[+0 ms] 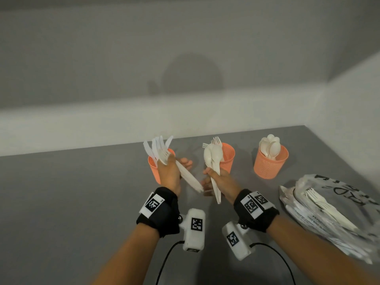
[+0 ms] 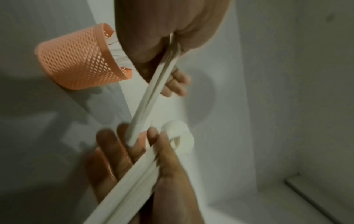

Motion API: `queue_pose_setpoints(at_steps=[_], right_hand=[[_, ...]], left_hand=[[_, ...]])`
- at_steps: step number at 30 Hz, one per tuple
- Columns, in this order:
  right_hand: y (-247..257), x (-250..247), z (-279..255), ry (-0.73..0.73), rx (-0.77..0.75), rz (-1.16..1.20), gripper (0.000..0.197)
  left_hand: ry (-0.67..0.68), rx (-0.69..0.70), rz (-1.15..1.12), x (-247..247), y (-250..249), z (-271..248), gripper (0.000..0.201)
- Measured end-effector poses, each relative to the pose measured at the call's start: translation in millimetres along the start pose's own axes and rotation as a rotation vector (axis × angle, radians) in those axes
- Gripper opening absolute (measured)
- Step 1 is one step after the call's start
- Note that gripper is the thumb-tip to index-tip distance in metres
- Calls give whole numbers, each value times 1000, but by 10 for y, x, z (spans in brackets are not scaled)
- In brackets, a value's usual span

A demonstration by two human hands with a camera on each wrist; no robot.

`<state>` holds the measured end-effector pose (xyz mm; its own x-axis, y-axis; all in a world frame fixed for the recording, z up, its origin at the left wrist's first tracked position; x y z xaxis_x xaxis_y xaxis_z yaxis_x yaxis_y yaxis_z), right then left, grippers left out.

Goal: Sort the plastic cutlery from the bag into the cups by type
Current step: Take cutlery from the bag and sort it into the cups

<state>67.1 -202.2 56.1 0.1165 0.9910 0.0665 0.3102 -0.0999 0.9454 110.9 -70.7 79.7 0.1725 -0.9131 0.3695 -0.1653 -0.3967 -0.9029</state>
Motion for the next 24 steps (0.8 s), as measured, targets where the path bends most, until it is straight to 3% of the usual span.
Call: queue_pose_setpoints(at_steps=[2, 6, 11, 14, 18, 22, 24], right_hand=[[-14, -61, -17, -2, -3, -20, 19], [-14, -104, -52, 129, 13, -9, 26], [81, -25, -192, 360, 104, 94, 36], [107, 50, -226, 452, 143, 122, 37], [104, 101, -230, 471, 161, 66, 31], [85, 109, -205, 226, -20, -157, 18], [46, 128, -201, 152, -92, -216, 16]], left_hand=[[-9, 4, 0, -62, -36, 54, 11], [77, -24, 230, -121, -47, 96, 26], [380, -88, 337, -55, 33, -23, 35], [510, -121, 316, 21, 87, -129, 30], [438, -59, 385, 101, 66, -194, 21], [227, 12, 444, 141, 75, -150, 20], [195, 34, 468, 149, 115, -125, 22]])
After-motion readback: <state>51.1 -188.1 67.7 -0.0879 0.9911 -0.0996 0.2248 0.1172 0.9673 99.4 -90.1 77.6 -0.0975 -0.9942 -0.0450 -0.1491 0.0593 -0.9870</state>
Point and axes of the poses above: each hand's wrist, its own z-axis towards the middle knuckle, its own x-axis out of the palm, y = z × x, the point moved 2 cm from there along z, towards the middle knuckle, and after that the axes turned 1 degree about -y, right-handed, at the moved point
